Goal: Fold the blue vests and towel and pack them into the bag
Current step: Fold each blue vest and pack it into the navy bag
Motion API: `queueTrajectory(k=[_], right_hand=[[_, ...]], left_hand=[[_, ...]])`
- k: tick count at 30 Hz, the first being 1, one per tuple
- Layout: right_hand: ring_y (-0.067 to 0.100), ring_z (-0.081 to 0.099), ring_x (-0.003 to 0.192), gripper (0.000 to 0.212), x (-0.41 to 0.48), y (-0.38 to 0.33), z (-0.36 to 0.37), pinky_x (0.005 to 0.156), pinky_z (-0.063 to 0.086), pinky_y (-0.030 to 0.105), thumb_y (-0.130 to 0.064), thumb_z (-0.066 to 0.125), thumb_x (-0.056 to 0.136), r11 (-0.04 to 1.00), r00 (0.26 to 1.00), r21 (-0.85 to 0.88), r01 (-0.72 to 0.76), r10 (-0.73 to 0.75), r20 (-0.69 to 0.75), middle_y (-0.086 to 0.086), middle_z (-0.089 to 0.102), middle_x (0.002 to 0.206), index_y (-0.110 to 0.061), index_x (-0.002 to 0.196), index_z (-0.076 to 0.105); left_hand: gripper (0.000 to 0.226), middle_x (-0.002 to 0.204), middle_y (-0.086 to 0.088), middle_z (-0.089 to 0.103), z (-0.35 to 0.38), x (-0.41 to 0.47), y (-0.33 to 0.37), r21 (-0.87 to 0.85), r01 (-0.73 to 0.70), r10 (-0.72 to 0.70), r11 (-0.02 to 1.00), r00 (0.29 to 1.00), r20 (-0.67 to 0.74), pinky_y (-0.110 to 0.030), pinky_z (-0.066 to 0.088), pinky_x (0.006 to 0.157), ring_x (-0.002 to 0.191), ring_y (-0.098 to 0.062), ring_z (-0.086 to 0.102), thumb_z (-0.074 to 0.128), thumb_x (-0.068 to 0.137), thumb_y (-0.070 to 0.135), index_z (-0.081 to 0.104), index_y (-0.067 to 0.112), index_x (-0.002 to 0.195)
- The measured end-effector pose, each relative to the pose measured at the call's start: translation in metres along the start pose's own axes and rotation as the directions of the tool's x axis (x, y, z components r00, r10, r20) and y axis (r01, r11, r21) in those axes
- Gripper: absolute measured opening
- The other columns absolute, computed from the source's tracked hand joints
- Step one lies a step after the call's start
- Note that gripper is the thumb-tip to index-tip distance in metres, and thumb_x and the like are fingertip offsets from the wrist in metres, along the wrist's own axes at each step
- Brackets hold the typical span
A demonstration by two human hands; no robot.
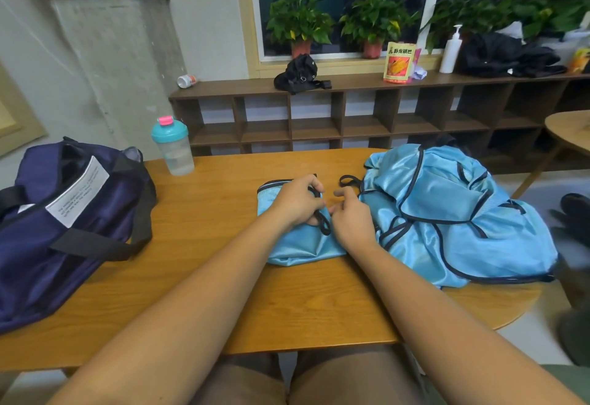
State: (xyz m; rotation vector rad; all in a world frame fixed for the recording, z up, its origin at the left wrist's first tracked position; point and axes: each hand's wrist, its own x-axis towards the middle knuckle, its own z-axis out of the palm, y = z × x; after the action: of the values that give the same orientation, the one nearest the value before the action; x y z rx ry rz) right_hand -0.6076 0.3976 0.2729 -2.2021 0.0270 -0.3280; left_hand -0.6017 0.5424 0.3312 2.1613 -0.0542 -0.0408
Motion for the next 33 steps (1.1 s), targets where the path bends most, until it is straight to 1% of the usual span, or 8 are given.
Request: queueTrajectory(k=[7,12,15,18,22,25,29,33], right_hand=[[0.024,0.068,0.092,0.030,0.000,0.000,-0.003,0.084,0.058,0.047,-0.016,0.051,0.097,0.999,1.000,0.037,-0.017,0.016,0.006,0.003,0.073,0.097,-0.020,0.125,0.059],[0.025,0.067,0.089,0.024,-0.002,-0.006,-0.005,0.082,0.056,0.044,-0.024,0.049,0.102,0.995,0.999,0.092,-0.029,0.030,-0.014,0.002,0.069,0.094,-0.017,0.121,0.061],[0.016,0.064,0.095,0.020,-0.004,-0.008,-0.008,0.085,0.053,0.035,-0.029,0.060,0.100,0.990,0.992,0.083,0.118,-0.114,-0.059,-0.002,0.064,0.108,-0.018,0.116,0.065],[0.007,0.062,0.091,0.007,-0.008,-0.011,-0.012,0.080,0.050,0.025,-0.020,0.067,0.098,0.928,0.931,0.078,0.364,-0.361,-0.057,-0.008,0.064,0.102,-0.022,0.104,0.069],[0.008,0.061,0.087,0.008,-0.021,-0.021,-0.019,0.076,0.048,0.025,-0.019,0.066,0.100,0.832,0.833,0.074,0.550,-0.553,0.023,-0.014,0.064,0.092,-0.025,0.100,0.071],[0.003,0.059,0.088,0.005,-0.031,-0.017,-0.020,0.078,0.048,0.026,-0.026,0.064,0.102,0.793,0.782,0.039,0.608,-0.606,0.142,-0.017,0.062,0.092,-0.025,0.102,0.069],[0.003,0.058,0.093,0.018,-0.033,-0.007,-0.016,0.082,0.052,0.036,-0.042,0.055,0.105,0.807,0.788,-0.057,0.587,-0.555,0.266,-0.016,0.060,0.096,-0.029,0.102,0.068],[0.006,0.057,0.088,0.033,-0.030,-0.003,-0.013,0.083,0.051,0.042,-0.050,0.049,0.108,0.858,0.828,-0.043,0.511,-0.479,0.291,-0.011,0.059,0.091,-0.026,0.095,0.068]], left_hand=[[0.029,0.093,-0.006,0.075,0.013,-0.008,-0.014,-0.098,-0.002,-0.004,0.995,0.998,-0.062,-0.033,0.064,0.066,0.062,-0.019,0.077,0.074,0.098,0.022,0.054,0.028,0.118],[0.035,0.106,-0.007,0.075,0.016,-0.013,-0.020,-0.311,0.021,-0.027,0.950,1.000,-0.015,-0.043,0.065,0.088,0.076,-0.021,0.080,0.062,0.106,0.029,0.046,0.030,0.137],[0.038,0.116,-0.010,0.074,0.006,-0.019,-0.021,-0.426,0.044,-0.009,0.904,0.996,0.084,-0.038,0.063,0.093,0.092,-0.022,0.080,0.056,0.109,0.021,0.041,0.028,0.144],[0.036,0.121,-0.007,0.074,-0.006,-0.031,-0.026,-0.432,-0.021,0.067,0.902,0.994,0.092,-0.033,0.061,0.097,0.104,-0.015,0.077,0.052,0.109,0.018,0.044,0.029,0.143],[0.022,0.108,0.009,0.076,-0.022,-0.042,-0.044,-0.181,-0.247,0.238,0.952,0.969,-0.066,-0.039,0.057,0.098,0.103,-0.008,0.074,0.062,0.104,0.029,0.058,0.037,0.124],[0.018,0.107,0.015,0.072,-0.031,-0.054,-0.064,0.058,-0.380,0.384,0.923,0.914,-0.127,-0.033,0.057,0.095,0.104,-0.002,0.069,0.069,0.099,0.018,0.066,0.028,0.114],[0.017,0.109,0.019,0.067,-0.037,-0.074,-0.084,0.200,-0.447,0.459,0.872,0.888,-0.018,-0.022,0.049,0.092,0.110,-0.005,0.063,0.077,0.094,0.034,0.069,0.031,0.109],[0.045,0.117,0.023,0.059,-0.033,-0.082,-0.090,0.350,-0.455,0.436,0.819,0.890,0.136,-0.023,0.046,0.097,0.112,0.000,0.056,0.077,0.082,0.065,0.064,0.039,0.115]])
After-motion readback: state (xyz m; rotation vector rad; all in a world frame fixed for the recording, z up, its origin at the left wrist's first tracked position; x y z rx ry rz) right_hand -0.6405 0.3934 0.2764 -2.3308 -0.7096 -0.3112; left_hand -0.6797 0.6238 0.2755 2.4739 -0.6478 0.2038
